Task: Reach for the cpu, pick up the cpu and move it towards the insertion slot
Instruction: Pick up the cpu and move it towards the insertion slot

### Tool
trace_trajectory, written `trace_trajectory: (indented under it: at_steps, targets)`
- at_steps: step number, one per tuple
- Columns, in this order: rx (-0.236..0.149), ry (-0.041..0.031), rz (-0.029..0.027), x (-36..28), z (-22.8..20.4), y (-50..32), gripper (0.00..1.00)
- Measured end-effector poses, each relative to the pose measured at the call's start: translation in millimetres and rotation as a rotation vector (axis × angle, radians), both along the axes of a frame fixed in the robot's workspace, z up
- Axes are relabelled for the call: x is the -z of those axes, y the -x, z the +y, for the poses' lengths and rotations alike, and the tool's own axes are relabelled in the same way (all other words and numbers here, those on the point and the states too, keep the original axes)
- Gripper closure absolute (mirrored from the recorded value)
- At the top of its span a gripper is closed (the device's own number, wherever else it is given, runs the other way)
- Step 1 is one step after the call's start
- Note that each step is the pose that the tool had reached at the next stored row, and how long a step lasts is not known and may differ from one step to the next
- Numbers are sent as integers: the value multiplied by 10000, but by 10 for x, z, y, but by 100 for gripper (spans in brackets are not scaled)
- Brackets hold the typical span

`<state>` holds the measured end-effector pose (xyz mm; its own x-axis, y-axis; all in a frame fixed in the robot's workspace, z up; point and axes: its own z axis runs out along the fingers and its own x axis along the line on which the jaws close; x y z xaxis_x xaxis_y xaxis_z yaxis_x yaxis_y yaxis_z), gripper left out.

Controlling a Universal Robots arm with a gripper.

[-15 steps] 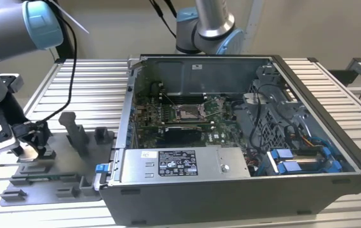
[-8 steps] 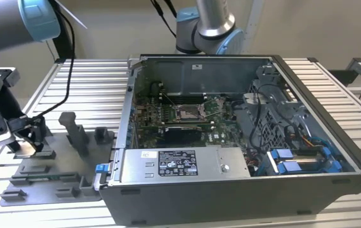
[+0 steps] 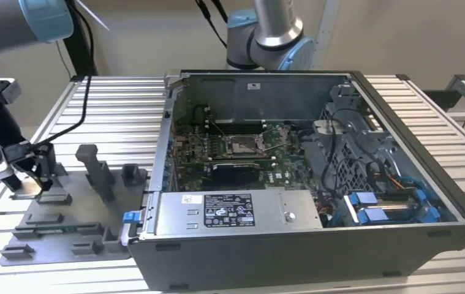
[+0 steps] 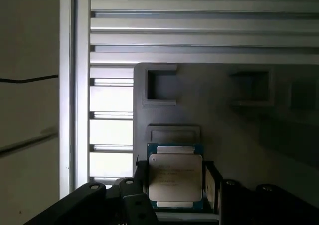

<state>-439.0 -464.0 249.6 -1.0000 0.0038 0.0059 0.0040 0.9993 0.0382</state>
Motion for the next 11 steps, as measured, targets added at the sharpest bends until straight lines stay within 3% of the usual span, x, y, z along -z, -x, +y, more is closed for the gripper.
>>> trace_trajectory:
  at_steps: [11]
  targets:
    - [0,0,12,-216,0,0,100]
